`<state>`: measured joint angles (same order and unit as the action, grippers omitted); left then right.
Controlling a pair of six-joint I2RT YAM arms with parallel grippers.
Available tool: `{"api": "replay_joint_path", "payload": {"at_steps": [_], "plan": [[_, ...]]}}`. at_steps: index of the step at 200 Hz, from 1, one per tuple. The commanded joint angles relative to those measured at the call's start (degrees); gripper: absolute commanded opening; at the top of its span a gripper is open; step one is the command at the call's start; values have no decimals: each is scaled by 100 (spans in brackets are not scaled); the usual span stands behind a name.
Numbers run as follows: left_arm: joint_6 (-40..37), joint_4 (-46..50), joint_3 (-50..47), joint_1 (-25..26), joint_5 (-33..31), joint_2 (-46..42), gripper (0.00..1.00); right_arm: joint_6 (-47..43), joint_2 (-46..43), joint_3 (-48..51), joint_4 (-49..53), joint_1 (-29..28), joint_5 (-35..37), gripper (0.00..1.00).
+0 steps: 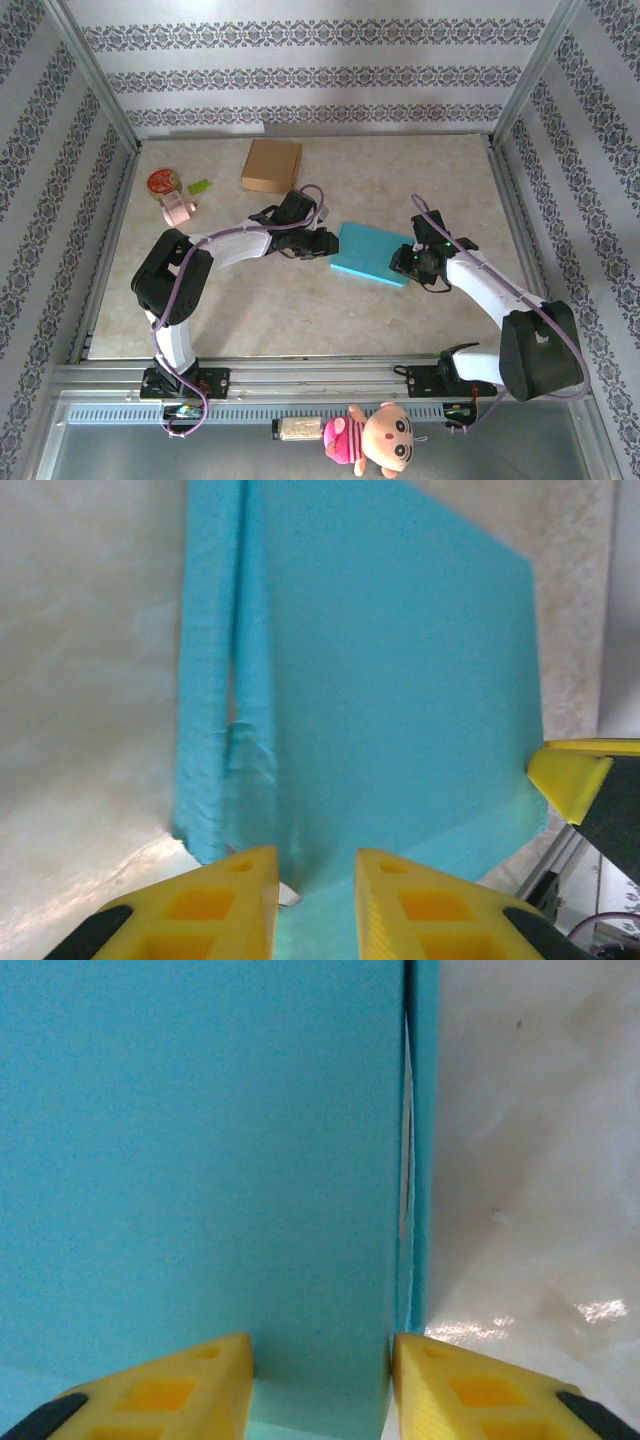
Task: Fold the paper box
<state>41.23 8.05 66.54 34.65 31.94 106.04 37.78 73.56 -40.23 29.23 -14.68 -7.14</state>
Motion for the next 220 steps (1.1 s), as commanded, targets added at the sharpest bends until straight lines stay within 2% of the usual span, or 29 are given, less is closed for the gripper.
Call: {"api": "replay_joint_path", "payload": {"at_steps": [1,24,44,63,76,103,122,147,168,220], "plan": [[-53,-325,-120,-2,-37,-12,30,105,21,156,-130,-101,348,46],[-388,-4,-12,0,-345,-290,39,94,-342,-192,292,-110,408,50],[-771,371,174,-3,-879,-618,54,135,-859,-379,420,-98,713,60],[-1076,525,336,-11,-1208,-687,60,96,-1047,-465,431,-33,1103,69],[-1160,556,504,-33,-1144,-524,60,32,-907,-517,387,90,1101,72],[-1023,721,956,-54,-398,-22,45,-129,-388,-712,355,188,786,72],[-844,826,1102,-43,100,222,40,-97,-101,-651,321,192,801,70],[-878,1034,1048,-46,105,292,40,-130,257,-588,306,197,615,62],[-984,1154,993,-46,124,288,44,-172,514,-582,274,172,405,62],[-1004,1181,913,-22,264,440,45,-183,911,-623,150,73,292,58]]}}
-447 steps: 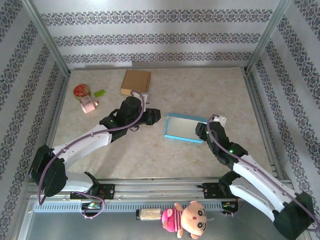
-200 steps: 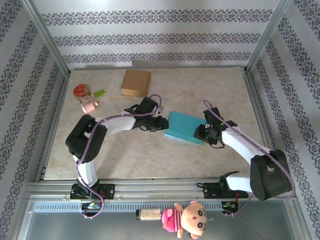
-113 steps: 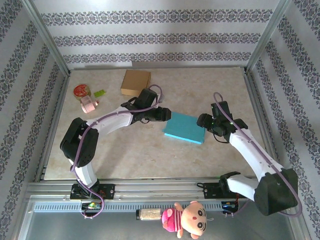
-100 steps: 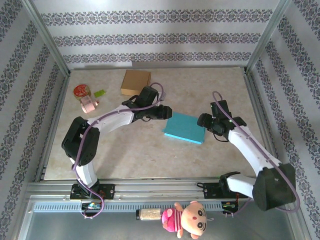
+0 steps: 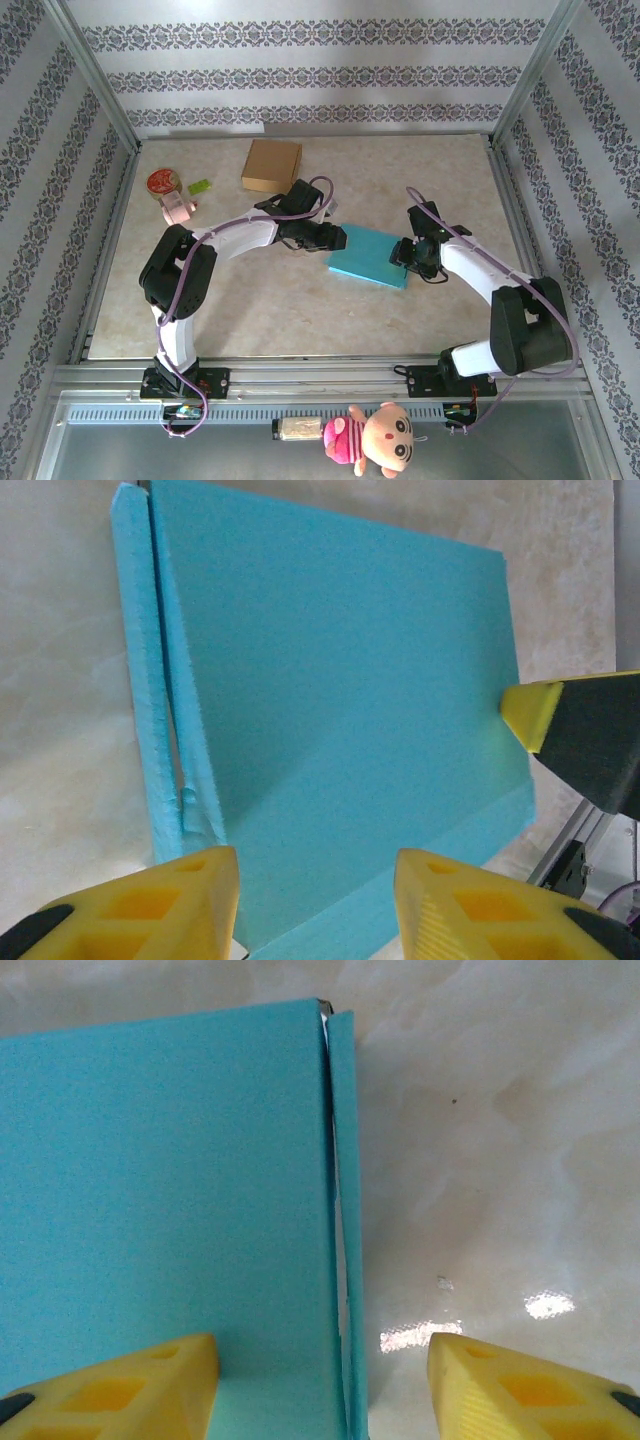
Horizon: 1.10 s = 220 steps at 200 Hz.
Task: Fold the paper box
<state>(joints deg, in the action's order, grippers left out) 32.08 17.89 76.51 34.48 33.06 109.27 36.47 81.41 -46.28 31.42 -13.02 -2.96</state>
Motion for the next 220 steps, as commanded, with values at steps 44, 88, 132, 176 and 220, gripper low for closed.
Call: {"api": "replay_joint_path", "payload": {"at_steps": [44,88,132,176,220], "plan": [[-139,192,28,-3,108,388,49,5,185,-40,-120,-134,-176,58],[-392,508,144,-2,-211,271,44,132,-415,34,48,-130,154,64],[-974,1287,416,79,-1177,287,48,203,-542,206,25,-52,354,71],[-623,785,297,101,-373,340,46,159,-220,224,-190,-67,-53,60],[-235,309,174,105,142,397,31,203,-143,242,-338,-95,-137,46]]}}
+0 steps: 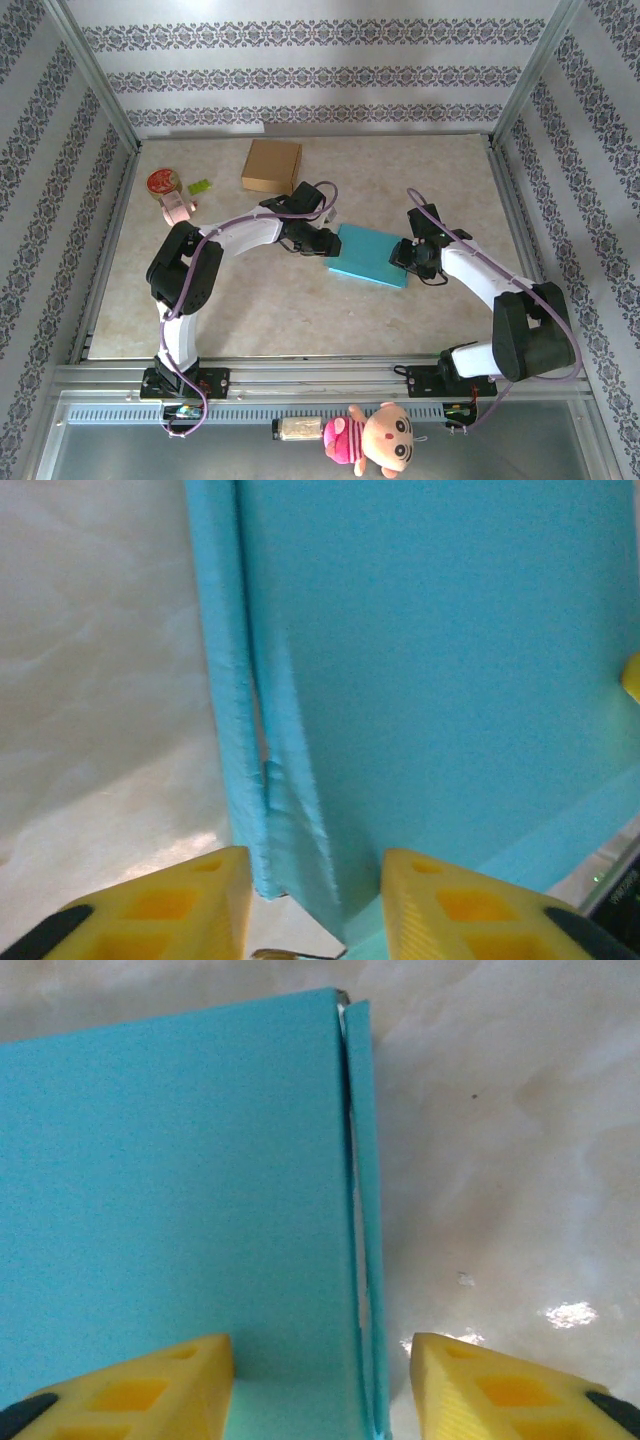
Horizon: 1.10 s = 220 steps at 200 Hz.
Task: Fold the paper box
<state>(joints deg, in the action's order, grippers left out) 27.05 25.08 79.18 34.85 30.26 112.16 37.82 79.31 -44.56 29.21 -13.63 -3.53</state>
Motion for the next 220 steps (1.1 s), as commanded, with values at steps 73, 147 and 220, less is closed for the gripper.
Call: {"api": "replay_joint_path", "payload": {"at_steps": [73,147,220], "plan": [[785,-889,-163,67,722,184,16,212,-45,47,-192,-92,-112,41],[193,-589,-429,67,24,144,28,-225,481,294,-35,-372,1244,38],[-28,-623,-114,27,-641,-376,52,-252,-602,-588,417,-161,1378,66]]}}
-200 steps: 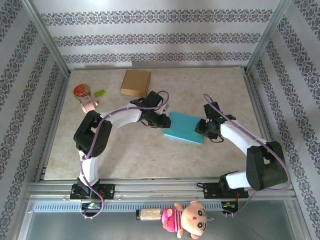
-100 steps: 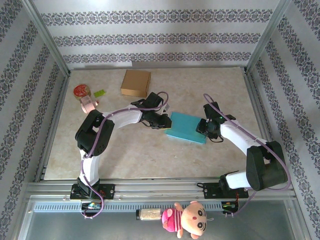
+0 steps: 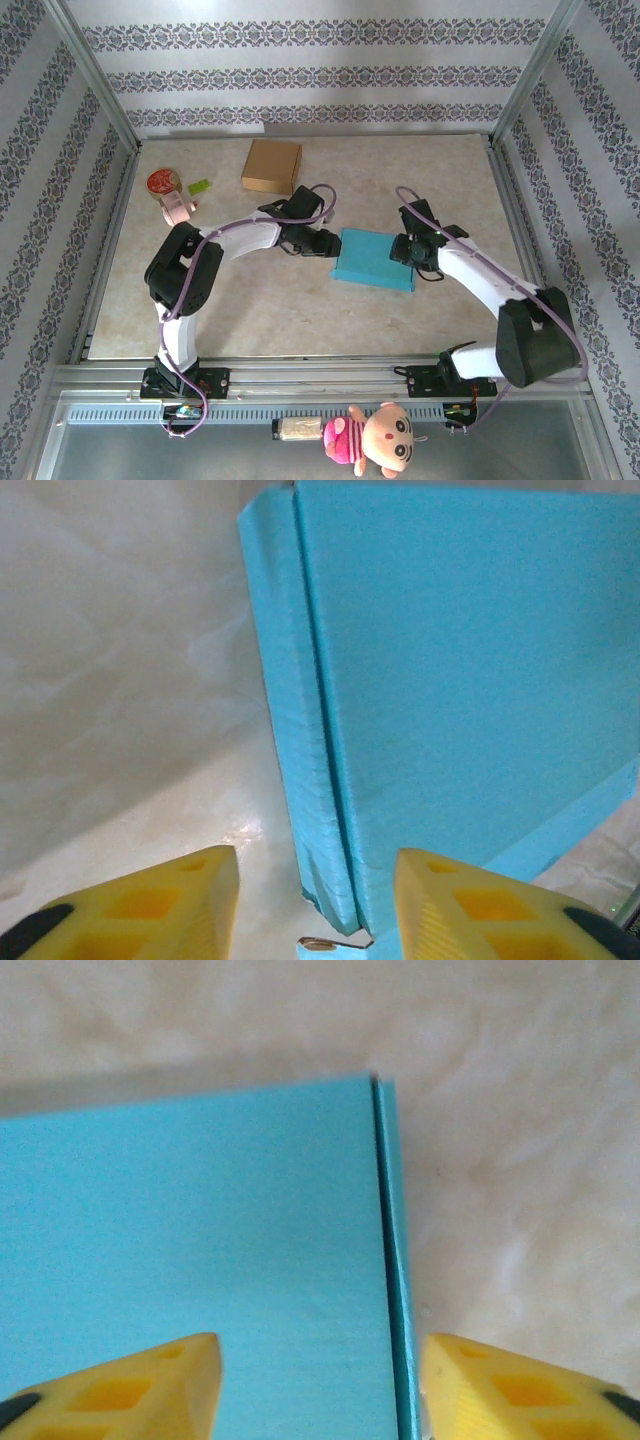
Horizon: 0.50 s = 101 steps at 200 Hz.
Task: Fold the paper box
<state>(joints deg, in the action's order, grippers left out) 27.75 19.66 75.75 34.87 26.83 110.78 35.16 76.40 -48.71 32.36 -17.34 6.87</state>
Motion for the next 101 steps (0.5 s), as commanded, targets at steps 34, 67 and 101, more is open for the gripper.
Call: {"api": "replay_joint_path", "payload": {"at_steps": [34,67,101], "plan": [[13,-368,582,-83,29,323,64,-185,235,-81,-223,714,-355,82],[330,-751,732,-98,810,823,67,-364,1000,-95,-467,711,-1202,77],[853,-1329,297,-95,1106,839,65,-202,1391,104,-877,570,-1692,59]]}}
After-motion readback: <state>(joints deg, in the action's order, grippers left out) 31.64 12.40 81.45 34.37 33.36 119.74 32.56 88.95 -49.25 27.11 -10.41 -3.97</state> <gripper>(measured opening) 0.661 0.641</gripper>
